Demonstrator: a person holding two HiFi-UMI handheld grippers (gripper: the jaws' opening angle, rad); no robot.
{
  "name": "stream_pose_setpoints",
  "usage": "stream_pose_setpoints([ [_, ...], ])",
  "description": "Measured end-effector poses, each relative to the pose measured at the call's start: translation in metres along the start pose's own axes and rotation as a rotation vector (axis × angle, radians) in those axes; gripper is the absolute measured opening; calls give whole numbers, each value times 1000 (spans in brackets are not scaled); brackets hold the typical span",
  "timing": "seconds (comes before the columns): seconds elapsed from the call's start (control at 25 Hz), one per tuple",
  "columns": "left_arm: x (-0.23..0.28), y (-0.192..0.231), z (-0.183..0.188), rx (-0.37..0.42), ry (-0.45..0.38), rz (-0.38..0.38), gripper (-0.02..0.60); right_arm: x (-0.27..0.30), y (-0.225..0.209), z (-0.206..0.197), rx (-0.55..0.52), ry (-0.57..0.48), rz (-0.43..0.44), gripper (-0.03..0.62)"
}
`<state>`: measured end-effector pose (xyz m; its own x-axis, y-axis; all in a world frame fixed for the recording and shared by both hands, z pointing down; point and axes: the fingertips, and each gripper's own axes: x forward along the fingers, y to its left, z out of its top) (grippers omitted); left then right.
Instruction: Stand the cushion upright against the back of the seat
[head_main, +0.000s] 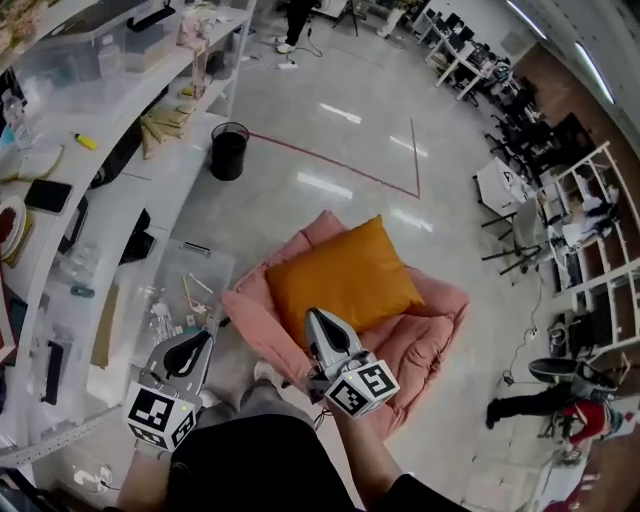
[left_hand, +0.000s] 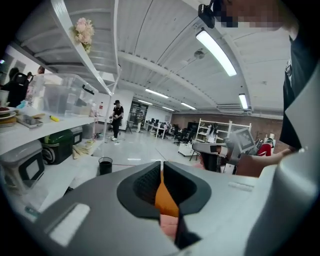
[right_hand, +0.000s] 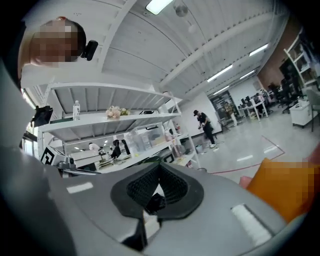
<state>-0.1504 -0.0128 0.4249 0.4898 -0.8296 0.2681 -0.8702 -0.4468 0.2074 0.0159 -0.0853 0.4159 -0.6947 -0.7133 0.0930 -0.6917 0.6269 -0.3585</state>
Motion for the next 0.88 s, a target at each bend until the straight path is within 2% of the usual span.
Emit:
stream_pose_setpoints([
  [0.16,31,-19,1,32,27,-77,48,-32,-54,13,-10,-26,-134,30],
  [0.36,72,-44,4,42,55,-135,64,-77,-133,30,-24,-46,-287,52],
  [0.64,120,-72,-1,53,104,-155,89,-122,-242,37,-36,16,-444,107],
  [0.88,153,-90,-12,61,162,-150,109,-141,-322,23,-25,103,-528,144],
])
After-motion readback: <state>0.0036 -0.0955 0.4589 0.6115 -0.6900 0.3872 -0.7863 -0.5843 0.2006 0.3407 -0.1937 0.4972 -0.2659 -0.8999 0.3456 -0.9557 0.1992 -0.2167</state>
